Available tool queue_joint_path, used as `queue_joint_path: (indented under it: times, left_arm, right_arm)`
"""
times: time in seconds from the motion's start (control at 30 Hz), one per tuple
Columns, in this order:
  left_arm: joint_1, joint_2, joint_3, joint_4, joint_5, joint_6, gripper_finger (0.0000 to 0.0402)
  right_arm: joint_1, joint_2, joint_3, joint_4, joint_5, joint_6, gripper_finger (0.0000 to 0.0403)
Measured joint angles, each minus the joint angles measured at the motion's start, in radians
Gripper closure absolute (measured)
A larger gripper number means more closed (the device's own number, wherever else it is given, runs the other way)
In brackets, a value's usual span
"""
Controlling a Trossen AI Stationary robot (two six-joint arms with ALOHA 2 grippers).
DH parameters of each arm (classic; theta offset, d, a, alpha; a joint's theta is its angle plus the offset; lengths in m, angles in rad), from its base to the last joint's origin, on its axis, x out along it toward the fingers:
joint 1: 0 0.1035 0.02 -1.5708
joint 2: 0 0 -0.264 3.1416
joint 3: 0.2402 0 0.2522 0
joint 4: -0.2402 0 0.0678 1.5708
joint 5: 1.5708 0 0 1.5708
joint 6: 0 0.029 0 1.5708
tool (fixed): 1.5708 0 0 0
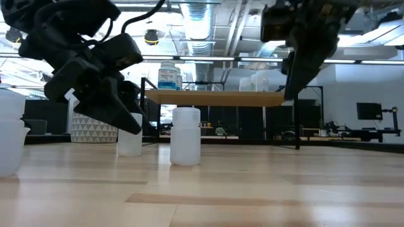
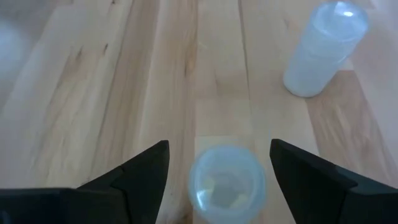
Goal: Pick and place medicine bottles onto shelf by color
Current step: Put the top white pill bottle on the shelf
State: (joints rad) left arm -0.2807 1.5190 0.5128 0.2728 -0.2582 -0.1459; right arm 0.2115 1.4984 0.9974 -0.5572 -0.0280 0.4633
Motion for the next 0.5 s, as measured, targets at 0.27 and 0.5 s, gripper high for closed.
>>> queue_joint_path:
  times: [0.27, 0.5]
  left_arm:
    - [0.002, -0.005, 0.046, -0.095, 0.022, 0.004, 0.0136]
    - [0.002, -0.008, 0.05, -0.143, 0.036, -0.014, 0.014]
  right_arm:
    - [0.023, -0.043, 0.001, -0.019, 0.0, 0.0, 0.0224]
    - [0.036, -0.038, -0.001, -0.017, 0.001, -0.001, 0.0235]
